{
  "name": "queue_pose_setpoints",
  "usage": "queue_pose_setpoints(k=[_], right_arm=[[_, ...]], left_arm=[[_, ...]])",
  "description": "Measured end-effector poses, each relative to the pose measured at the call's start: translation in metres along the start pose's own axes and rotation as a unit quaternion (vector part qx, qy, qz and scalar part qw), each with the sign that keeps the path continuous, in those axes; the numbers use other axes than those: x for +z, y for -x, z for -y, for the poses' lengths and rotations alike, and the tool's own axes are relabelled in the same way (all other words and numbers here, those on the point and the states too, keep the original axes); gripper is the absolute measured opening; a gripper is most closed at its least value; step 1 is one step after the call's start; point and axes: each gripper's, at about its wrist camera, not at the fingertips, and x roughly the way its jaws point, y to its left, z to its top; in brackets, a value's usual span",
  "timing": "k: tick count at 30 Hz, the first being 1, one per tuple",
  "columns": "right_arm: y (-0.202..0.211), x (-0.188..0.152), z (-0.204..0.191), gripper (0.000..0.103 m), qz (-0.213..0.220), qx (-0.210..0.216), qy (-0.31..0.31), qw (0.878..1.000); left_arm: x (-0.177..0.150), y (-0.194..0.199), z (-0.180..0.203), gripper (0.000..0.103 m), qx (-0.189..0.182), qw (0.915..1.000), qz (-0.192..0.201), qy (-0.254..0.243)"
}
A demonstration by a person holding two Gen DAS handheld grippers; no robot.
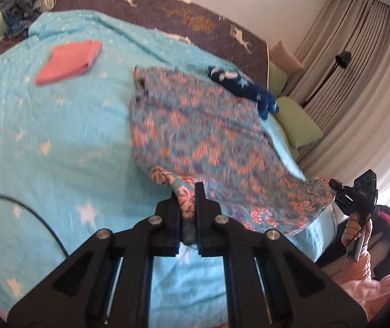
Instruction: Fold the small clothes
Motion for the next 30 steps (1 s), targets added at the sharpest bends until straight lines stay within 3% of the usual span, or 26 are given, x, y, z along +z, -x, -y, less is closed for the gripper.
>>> queue_pose_setpoints(k=[5, 14, 24, 30], right_arm=[[-0.008, 0.037, -0.025, 0.004, 0.019, 0.011, 0.035, 0.999], [-0.04, 0.124, -0.058, 0.004, 0.052, -0.011, 0.092, 0.994], [-0.122, 0.239, -0.064, 0.004, 0.077, -0.06, 0.113, 0.989], [-0.193, 0.293, -0.033, 0.004, 0.075, -0.127, 0.102, 0.984]], left_arm=[[0.045, 0.0, 0.008, 0.009, -0.002, 0.9991, 0.039, -0.017], [0.134, -0.032, 0.023, 0.009, 0.015, 0.9955, 0.079, -0.05], [0.253, -0.138, 0.008, 0.009, 0.058, 0.9934, 0.095, -0.024], [0.289, -0.236, -0.02, 0.009, 0.096, 0.9941, 0.05, 0.004]])
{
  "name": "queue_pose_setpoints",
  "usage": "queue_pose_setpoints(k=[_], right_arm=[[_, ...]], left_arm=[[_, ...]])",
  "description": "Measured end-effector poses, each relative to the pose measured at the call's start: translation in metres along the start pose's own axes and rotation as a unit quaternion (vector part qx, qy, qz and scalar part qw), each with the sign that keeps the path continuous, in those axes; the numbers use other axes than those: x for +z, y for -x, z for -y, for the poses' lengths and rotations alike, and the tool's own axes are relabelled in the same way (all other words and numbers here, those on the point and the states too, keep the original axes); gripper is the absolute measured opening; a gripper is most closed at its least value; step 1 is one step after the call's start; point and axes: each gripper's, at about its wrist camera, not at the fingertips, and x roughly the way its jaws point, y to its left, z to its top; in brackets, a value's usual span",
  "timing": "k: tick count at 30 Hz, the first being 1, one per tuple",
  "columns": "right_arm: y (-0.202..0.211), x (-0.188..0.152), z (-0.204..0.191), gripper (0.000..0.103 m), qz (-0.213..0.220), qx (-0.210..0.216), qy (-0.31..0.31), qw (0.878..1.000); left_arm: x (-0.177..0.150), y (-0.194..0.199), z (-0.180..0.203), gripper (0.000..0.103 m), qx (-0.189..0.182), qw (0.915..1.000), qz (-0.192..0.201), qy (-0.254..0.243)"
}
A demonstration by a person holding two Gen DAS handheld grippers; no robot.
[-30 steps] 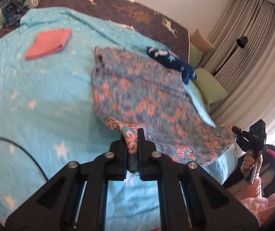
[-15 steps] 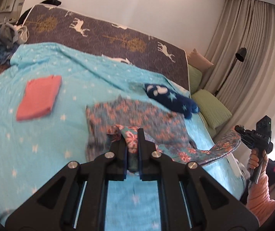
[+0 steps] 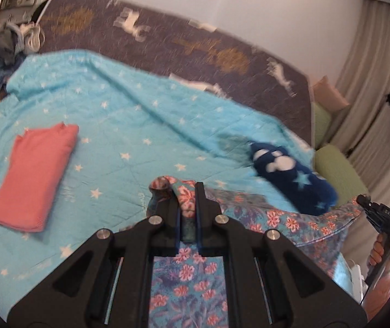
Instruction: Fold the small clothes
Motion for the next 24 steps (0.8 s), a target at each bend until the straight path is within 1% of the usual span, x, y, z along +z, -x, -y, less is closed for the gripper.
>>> queue_pose_setpoints(k=[3, 7, 9, 12, 14, 16, 18, 20, 22, 24], right_arm=[[-0.052, 0.003, 0.019, 0.005, -0.03, -0.03, -0.009, 0.999], [-0.107, -0.008, 0.038, 0.005, -0.061, -0.07, -0.005, 0.996], [-0.125, -0.013, 0.046, 0.005, -0.071, -0.081, -0.006, 0.994], [-0.141, -0.017, 0.052, 0.007, -0.077, -0.102, 0.005, 0.992], [-0.152, -0.019, 0.054, 0.013, -0.088, -0.12, 0.023, 0.989], [-0.156, -0.02, 0.054, 0.031, -0.102, -0.13, 0.035, 0.986], [-0.155, -0.019, 0.054, 0.04, -0.109, -0.127, 0.041, 0.985], [-0.146, -0.014, 0.051, 0.043, -0.099, -0.121, 0.044, 0.987], [-0.13, -0.004, 0.048, 0.051, -0.074, -0.113, 0.043, 0.99], [-0.11, 0.006, 0.042, 0.054, -0.05, -0.104, 0.037, 0.993]], left_arm=[[-0.003, -0.053, -0.01, 0.009, 0.033, 0.9989, -0.034, 0.004], [-0.015, -0.103, -0.025, 0.009, 0.051, 0.9955, -0.078, 0.018], [-0.019, -0.114, -0.029, 0.01, 0.049, 0.9948, -0.087, 0.02], [-0.021, -0.125, -0.035, 0.01, 0.047, 0.994, -0.095, 0.026], [-0.022, -0.128, -0.04, 0.011, 0.043, 0.9934, -0.1, 0.035], [-0.019, -0.129, -0.043, 0.012, 0.036, 0.9931, -0.102, 0.045], [-0.014, -0.125, -0.045, 0.013, 0.027, 0.9933, -0.099, 0.054], [-0.005, -0.117, -0.045, 0.014, 0.01, 0.9941, -0.088, 0.063], [0.008, -0.101, -0.045, 0.022, -0.025, 0.9937, -0.067, 0.086], [0.017, -0.089, -0.044, 0.026, -0.041, 0.9932, -0.047, 0.098]])
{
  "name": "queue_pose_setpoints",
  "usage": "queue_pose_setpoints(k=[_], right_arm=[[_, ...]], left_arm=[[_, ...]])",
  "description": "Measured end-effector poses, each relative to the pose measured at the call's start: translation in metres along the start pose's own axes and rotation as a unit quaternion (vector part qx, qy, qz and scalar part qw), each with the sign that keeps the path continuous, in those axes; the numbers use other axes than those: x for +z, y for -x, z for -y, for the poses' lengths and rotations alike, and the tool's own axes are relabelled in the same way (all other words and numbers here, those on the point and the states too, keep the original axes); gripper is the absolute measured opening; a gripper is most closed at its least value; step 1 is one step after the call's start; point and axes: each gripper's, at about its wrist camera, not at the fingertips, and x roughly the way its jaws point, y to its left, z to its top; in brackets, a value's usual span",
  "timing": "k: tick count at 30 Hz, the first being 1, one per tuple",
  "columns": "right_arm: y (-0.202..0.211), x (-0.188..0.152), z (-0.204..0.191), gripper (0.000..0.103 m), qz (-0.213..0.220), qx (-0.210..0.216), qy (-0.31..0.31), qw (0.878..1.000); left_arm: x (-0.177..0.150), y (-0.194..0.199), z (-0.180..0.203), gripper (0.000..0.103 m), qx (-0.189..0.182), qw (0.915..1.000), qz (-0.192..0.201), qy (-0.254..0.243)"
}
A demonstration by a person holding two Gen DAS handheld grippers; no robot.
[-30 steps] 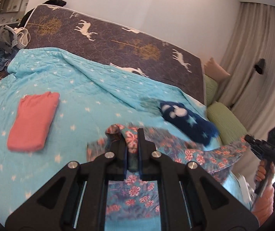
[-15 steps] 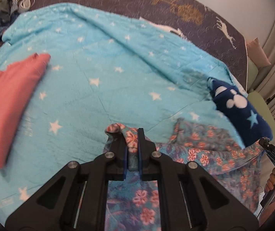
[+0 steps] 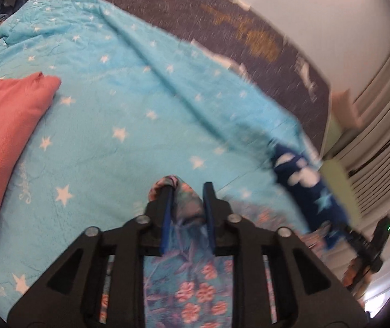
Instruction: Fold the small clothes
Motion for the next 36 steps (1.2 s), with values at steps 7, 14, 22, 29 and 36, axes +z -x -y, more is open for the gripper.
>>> queue_pose_setpoints(k=[7, 14, 22, 29, 36], right_arm=[[0.037, -0.034, -0.037, 0.056, -0.031, 0.027, 0.099, 0.994], [-0.033, -0.083, -0.103, 0.035, -0.141, -0.032, 0.219, 0.965], [-0.088, -0.035, -0.099, 0.031, -0.123, -0.065, 0.149, 0.979], [-0.059, -0.017, -0.044, 0.033, -0.089, -0.049, 0.026, 0.994], [0.106, -0.117, 0.024, 0.049, -0.055, 0.043, -0.024, 0.997]], left_arm=[[-0.006, 0.041, 0.021, 0.035, 0.011, 0.9979, 0.047, -0.044], [-0.079, -0.008, 0.082, 0.035, -0.01, 0.973, -0.095, -0.21], [-0.095, -0.092, 0.109, 0.035, 0.086, 0.9393, -0.124, -0.308], [-0.042, -0.04, 0.046, 0.035, 0.186, 0.9662, -0.006, -0.178], [-0.136, 0.107, -0.006, 0.06, 0.061, 0.9937, -0.035, -0.087]])
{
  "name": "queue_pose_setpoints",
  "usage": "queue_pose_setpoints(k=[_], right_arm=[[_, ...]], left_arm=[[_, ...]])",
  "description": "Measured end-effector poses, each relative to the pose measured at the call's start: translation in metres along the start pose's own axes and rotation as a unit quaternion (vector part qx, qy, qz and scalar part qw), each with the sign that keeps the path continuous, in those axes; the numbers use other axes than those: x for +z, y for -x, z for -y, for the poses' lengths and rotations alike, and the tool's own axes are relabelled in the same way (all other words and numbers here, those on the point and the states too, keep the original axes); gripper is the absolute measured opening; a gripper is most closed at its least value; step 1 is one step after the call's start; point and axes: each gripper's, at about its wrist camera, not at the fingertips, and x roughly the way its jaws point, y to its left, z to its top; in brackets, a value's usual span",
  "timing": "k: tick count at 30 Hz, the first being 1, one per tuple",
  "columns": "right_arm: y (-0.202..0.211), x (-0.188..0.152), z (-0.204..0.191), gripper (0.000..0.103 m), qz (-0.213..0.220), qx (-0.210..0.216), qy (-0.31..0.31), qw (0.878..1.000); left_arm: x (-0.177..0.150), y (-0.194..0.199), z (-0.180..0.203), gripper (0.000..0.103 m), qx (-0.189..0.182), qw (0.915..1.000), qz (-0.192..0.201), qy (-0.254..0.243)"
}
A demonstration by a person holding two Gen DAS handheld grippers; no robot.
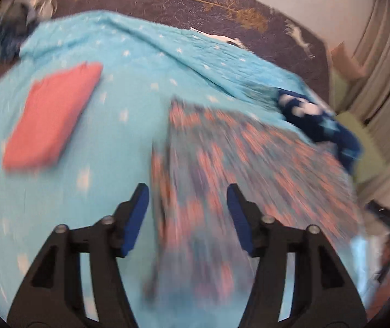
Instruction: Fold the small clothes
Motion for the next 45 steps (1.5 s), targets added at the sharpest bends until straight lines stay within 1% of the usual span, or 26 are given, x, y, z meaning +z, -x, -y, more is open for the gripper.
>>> queue_pose_setpoints(k=[2, 4, 6, 8, 9, 11, 14, 15, 17, 18, 19, 20, 21, 22, 23, 25, 28, 30, 32, 35, 38, 41, 42, 43, 44, 45], right_arm=[[0.029, -0.035, 0.011, 0.052, 0.0, 0.037, -0.035, 0.999], [0.043, -0.067, 0.021, 0.054, -0.016, 0.071, -0.074, 0.995], [0.038, -0.086, 0.022, 0.055, -0.029, 0.093, -0.106, 0.99], [0.024, -0.094, 0.025, 0.056, -0.043, 0.107, -0.139, 0.984], [0.011, -0.096, 0.025, 0.057, -0.052, 0.119, -0.157, 0.979], [-0.009, -0.095, 0.025, 0.058, -0.063, 0.127, -0.181, 0.973], [-0.024, -0.08, 0.023, 0.062, -0.036, 0.128, -0.195, 0.972], [-0.029, -0.074, 0.024, 0.064, -0.031, 0.133, -0.203, 0.97], [-0.04, -0.065, 0.025, 0.065, -0.034, 0.129, -0.218, 0.967], [-0.047, -0.061, 0.025, 0.065, -0.034, 0.125, -0.227, 0.965], [-0.05, -0.059, 0.024, 0.058, -0.03, 0.121, -0.231, 0.965], [-0.051, -0.057, 0.024, 0.045, -0.026, 0.113, -0.228, 0.967], [-0.052, -0.054, 0.022, 0.008, -0.025, 0.098, -0.217, 0.971], [-0.05, -0.053, 0.022, 0.009, -0.026, 0.097, -0.214, 0.972], [-0.044, -0.054, 0.023, 0.009, -0.019, 0.111, -0.22, 0.969], [-0.024, -0.059, 0.02, 0.008, -0.008, 0.123, -0.212, 0.969], [0.013, -0.067, 0.005, 0.008, 0.0, 0.129, -0.175, 0.976], [0.043, -0.083, -0.004, 0.008, 0.002, 0.123, -0.147, 0.982], [0.073, -0.108, -0.006, 0.008, 0.001, 0.119, -0.133, 0.984], [0.107, -0.153, 0.004, 0.008, -0.012, 0.112, -0.145, 0.983], [0.128, -0.194, 0.016, 0.008, -0.032, 0.096, -0.164, 0.981], [0.141, -0.228, 0.023, 0.008, -0.051, 0.083, -0.181, 0.979], [0.143, -0.237, 0.024, 0.008, -0.057, 0.077, -0.179, 0.979], [0.143, -0.242, 0.024, 0.008, -0.063, 0.066, -0.173, 0.981], [0.143, -0.248, 0.024, 0.011, -0.078, 0.042, -0.158, 0.983], [0.141, -0.251, 0.024, 0.016, -0.092, 0.021, -0.149, 0.984]], left_arm=[[-0.036, 0.023, 0.0, 0.063, -0.05, 0.9986, -0.014, 0.014], [-0.062, 0.027, 0.003, 0.069, -0.074, 0.9962, -0.033, 0.033], [-0.076, 0.017, 0.004, 0.069, -0.08, 0.9939, -0.055, 0.053], [-0.083, 0.002, 0.003, 0.069, -0.073, 0.9913, -0.072, 0.083], [-0.084, -0.006, 0.001, 0.069, -0.071, 0.9903, -0.072, 0.096], [-0.081, -0.007, -0.006, 0.069, -0.073, 0.9887, -0.05, 0.121], [-0.067, -0.01, -0.016, 0.069, -0.053, 0.9846, -0.011, 0.166], [-0.062, -0.014, -0.02, 0.065, -0.046, 0.9826, -0.001, 0.18], [-0.055, -0.026, -0.025, 0.034, -0.054, 0.9777, -0.004, 0.203], [-0.054, -0.031, -0.025, 0.016, -0.062, 0.9776, -0.009, 0.201], [-0.055, -0.033, -0.026, 0.016, -0.063, 0.9766, -0.007, 0.205], [-0.056, -0.032, -0.025, 0.015, -0.063, 0.9762, -0.004, 0.207], [-0.056, -0.028, -0.025, 0.014, -0.069, 0.9752, 0.001, 0.21], [-0.057, -0.023, -0.026, 0.014, -0.075, 0.974, 0.004, 0.213], [-0.057, -0.014, -0.027, 0.014, -0.095, 0.9712, 0.009, 0.218], [-0.06, 0.009, -0.021, 0.014, -0.119, 0.9716, 0.016, 0.204], [-0.071, 0.046, -0.009, 0.014, -0.123, 0.9791, 0.024, 0.16], [-0.088, 0.075, -0.003, 0.014, -0.121, 0.9842, 0.018, 0.128], [-0.108, 0.096, -0.003, 0.014, -0.122, 0.9859, 0.006, 0.114], [-0.152, 0.122, -0.003, 0.014, -0.11, 0.9884, -0.027, 0.101], [-0.189, 0.137, -0.004, 0.014, -0.105, 0.988, -0.056, 0.099], [-0.214, 0.149, -0.003, 0.015, -0.091, 0.9899, -0.069, 0.083], [-0.22, 0.151, -0.004, 0.016, -0.086, 0.9905, -0.073, 0.078], [-0.223, 0.151, -0.005, 0.02, -0.078, 0.9912, -0.075, 0.075], [-0.23, 0.152, -0.009, 0.024, -0.049, 0.9933, -0.077, 0.071], [-0.232, 0.153, -0.012, 0.034, -0.028, 0.994, -0.077, 0.073]])
